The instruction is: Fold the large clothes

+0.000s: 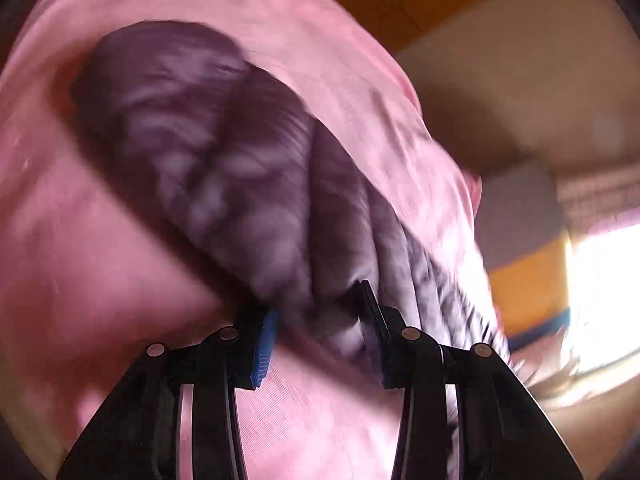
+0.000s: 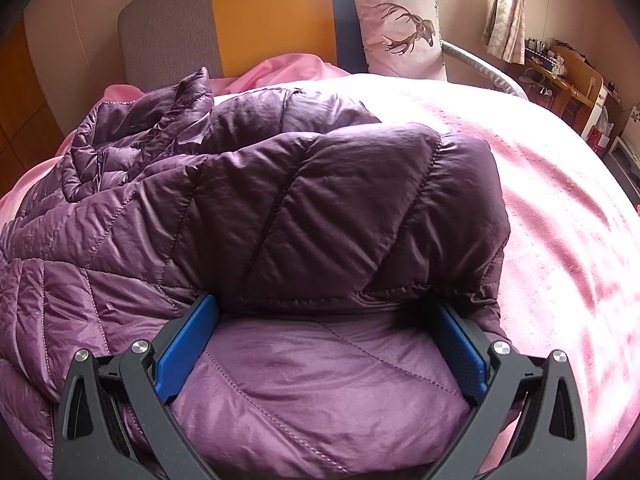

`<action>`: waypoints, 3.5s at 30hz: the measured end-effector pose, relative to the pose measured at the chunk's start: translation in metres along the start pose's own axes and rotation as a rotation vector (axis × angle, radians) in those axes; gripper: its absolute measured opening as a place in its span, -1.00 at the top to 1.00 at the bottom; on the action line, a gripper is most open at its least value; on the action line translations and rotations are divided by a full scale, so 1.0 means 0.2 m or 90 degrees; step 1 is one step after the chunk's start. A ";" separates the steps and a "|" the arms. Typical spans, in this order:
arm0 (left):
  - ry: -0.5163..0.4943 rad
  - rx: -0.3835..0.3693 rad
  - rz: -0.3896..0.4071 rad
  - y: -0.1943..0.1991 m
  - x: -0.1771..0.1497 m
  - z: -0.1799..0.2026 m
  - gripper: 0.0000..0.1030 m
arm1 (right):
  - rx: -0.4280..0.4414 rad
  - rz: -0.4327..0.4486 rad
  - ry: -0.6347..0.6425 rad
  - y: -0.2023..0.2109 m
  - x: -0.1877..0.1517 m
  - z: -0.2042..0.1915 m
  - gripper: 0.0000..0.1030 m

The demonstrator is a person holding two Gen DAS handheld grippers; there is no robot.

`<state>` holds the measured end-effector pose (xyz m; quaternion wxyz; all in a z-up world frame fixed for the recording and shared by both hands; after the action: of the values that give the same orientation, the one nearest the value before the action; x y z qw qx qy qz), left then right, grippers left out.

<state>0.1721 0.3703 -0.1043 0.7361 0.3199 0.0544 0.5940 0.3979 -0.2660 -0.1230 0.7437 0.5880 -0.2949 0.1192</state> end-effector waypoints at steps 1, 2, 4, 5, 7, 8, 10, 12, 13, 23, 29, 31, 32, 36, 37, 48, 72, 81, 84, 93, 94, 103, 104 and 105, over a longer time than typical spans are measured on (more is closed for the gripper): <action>0.022 -0.001 0.008 0.00 0.04 -0.04 0.26 | -0.001 0.000 0.001 0.00 0.00 0.00 -0.97; 0.032 -0.002 0.012 0.00 0.06 -0.05 0.26 | 0.000 0.000 0.000 0.00 0.00 0.00 -0.97; 0.034 0.005 0.020 0.00 0.10 -0.07 0.26 | 0.000 0.000 0.000 0.00 0.00 0.00 -0.97; 0.030 0.010 0.024 -0.01 0.10 -0.06 0.26 | 0.000 0.000 0.000 0.00 0.00 0.00 -0.97; 0.029 0.019 0.030 -0.02 0.11 -0.06 0.29 | 0.000 0.000 0.000 0.00 0.00 0.00 -0.97; 0.030 0.022 0.032 -0.03 0.10 -0.04 0.38 | 0.000 0.000 0.000 0.00 0.00 0.00 -0.97; 0.025 0.032 0.037 -0.03 0.11 -0.04 0.50 | -0.001 0.000 0.001 0.00 0.00 0.00 -0.97; 0.014 0.039 0.039 -0.02 0.11 -0.03 0.52 | -0.001 0.000 0.001 0.00 0.00 0.00 -0.97; 0.001 0.046 0.041 -0.01 0.11 -0.03 0.55 | -0.001 0.000 0.001 0.00 0.00 0.00 -0.97; -0.256 0.033 0.041 -0.02 -0.12 0.48 0.55 | -0.001 0.000 0.001 0.00 0.00 0.00 -0.97; -0.394 -0.006 -0.004 -0.16 -0.41 0.80 0.55 | 0.000 -0.001 0.000 0.00 0.00 0.00 -0.97; -0.430 -0.018 -0.029 -0.22 -0.52 0.89 0.55 | 0.000 0.000 0.000 0.00 0.00 0.00 -0.97; -0.448 -0.022 -0.042 -0.26 -0.58 0.92 0.55 | 0.000 0.000 0.000 0.00 0.00 0.00 -0.97; -0.530 -0.042 -0.098 -0.37 -0.85 1.05 0.55 | 0.002 0.000 -0.002 0.00 0.00 0.00 -0.97; -0.543 -0.045 -0.110 -0.39 -0.90 1.06 0.55 | 0.002 0.000 -0.002 0.00 0.00 0.00 -0.97; -0.648 -0.039 -0.152 -0.43 -1.18 1.09 0.12 | 0.007 0.000 -0.005 -0.01 0.00 0.01 -0.97; -0.533 0.012 -0.157 -0.46 -1.14 0.80 -0.39 | 0.032 0.016 -0.001 0.17 0.07 -0.07 -0.96; -0.520 0.000 -0.157 -0.46 -1.14 0.79 -0.41 | 0.360 -0.022 0.067 0.47 0.06 -0.72 -0.52; -0.514 -0.006 -0.160 -0.46 -1.14 0.79 -0.42 | 0.389 -0.040 0.092 0.48 0.03 -0.92 -0.52; -0.509 -0.016 -0.167 -0.48 -1.13 0.77 -0.48 | 0.338 -0.054 0.139 0.46 0.01 -1.16 0.73; -0.510 -0.016 -0.167 -0.48 -1.13 0.78 -0.49 | 0.337 -0.040 0.137 0.49 0.02 -1.15 0.77; -0.487 -0.028 -0.160 -0.46 -1.10 0.78 -0.52 | 0.323 0.071 0.084 0.73 0.14 -0.92 0.84; -0.475 -0.029 -0.155 -0.44 -1.09 0.78 -0.52 | 0.321 0.082 0.075 0.76 0.16 -0.89 0.84; -0.458 -0.029 -0.149 -0.43 -1.07 0.77 -0.52 | 0.321 0.089 0.065 0.77 0.17 -0.86 0.84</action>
<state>0.2544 0.1060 -0.0927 0.7780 0.4831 -0.1847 0.3567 0.3952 -0.0668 -0.0019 0.5775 0.7262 -0.2579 0.2697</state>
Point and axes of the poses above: each gripper's, at about its wrist camera, not at the fingertips, and y roughly against the way its jaws point, z to its right, x to its top, the point moved 3 cm from there along -y, roughly the way its jaws point, and after that the axes turned 11 degrees about -x, right-handed, at the moved point
